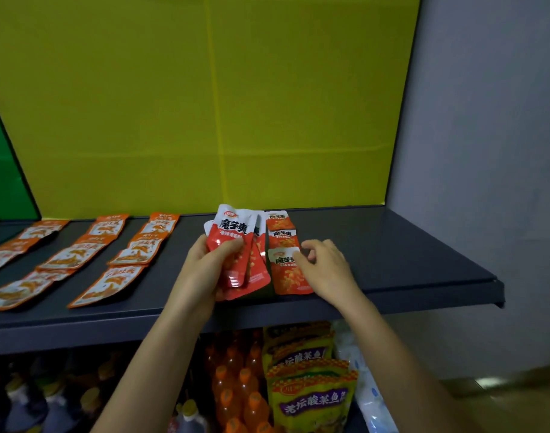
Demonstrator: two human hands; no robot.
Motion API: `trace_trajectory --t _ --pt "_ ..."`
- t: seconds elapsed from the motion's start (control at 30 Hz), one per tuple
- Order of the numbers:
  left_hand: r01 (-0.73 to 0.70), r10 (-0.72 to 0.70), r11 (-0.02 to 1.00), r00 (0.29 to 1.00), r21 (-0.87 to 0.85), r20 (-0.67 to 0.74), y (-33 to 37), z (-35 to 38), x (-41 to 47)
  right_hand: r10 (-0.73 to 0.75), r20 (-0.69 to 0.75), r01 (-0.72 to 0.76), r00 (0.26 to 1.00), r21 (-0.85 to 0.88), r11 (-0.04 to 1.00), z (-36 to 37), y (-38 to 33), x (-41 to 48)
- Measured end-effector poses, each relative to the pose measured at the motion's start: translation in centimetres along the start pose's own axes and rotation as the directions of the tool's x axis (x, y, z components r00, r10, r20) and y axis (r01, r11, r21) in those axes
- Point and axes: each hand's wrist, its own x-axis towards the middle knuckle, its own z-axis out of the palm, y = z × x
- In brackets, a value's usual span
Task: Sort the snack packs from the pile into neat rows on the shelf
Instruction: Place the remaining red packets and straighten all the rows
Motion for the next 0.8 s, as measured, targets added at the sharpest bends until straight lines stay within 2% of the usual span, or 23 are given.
trace_trajectory --t 0.07,0.13,0.27,0.33,0.43,0.53,0.6,0.7,0.8 --pt "0.013 -0.012 1.0 0.998 -0.015 0.061 -0.3 0.9 0.3 -0.021 -0.001 0.021 1.0 0.185 0.983 -0.6 -0.7 -0.5" --pt "0.01 -0.012 1.0 0.995 0.017 0.102 -0.8 2.2 0.5 -0.022 0.083 -0.007 0.996 0.334 0.943 -1.5 -1.6 -0.4" --pt "0.013 -0.025 0.996 0.991 0.089 0.134 -1.6 4.9 0.7 0.001 0.089 -0.032 0.996 0.347 0.937 -2.0 -1.5 1.1" --pt "0.028 -0.047 0.992 0.988 0.124 0.145 -1.7 6.2 0.9 0.002 0.106 -0.046 0.994 0.416 0.908 -2.1 -0.6 2.0" --pt "0.163 -0.173 0.982 0.977 0.091 0.123 -1.6 7.4 1.9 -0.036 0.194 -0.088 0.98 0.597 0.797 -3.3 1.0 3.2" --pt "0.313 -0.304 0.949 0.942 -0.043 0.142 -1.3 8.7 2.9 -0.061 0.23 -0.095 0.971 0.608 0.788 -4.9 2.4 4.7" --pt "0.246 -0.241 0.968 0.967 -0.049 0.081 -1.4 9.7 3.4 -0.053 0.251 -0.114 0.966 0.603 0.789 -5.7 3.2 5.9" --pt "0.125 -0.124 0.991 0.992 0.044 -0.038 -1.1 10.3 4.3 -0.039 0.26 -0.134 0.965 0.614 0.778 -6.5 4.5 7.7" --pt "0.073 -0.063 0.994 0.991 0.086 -0.12 -0.6 9.4 5.8 0.056 0.259 -0.208 0.964 0.611 0.764 -7.4 5.8 9.8"
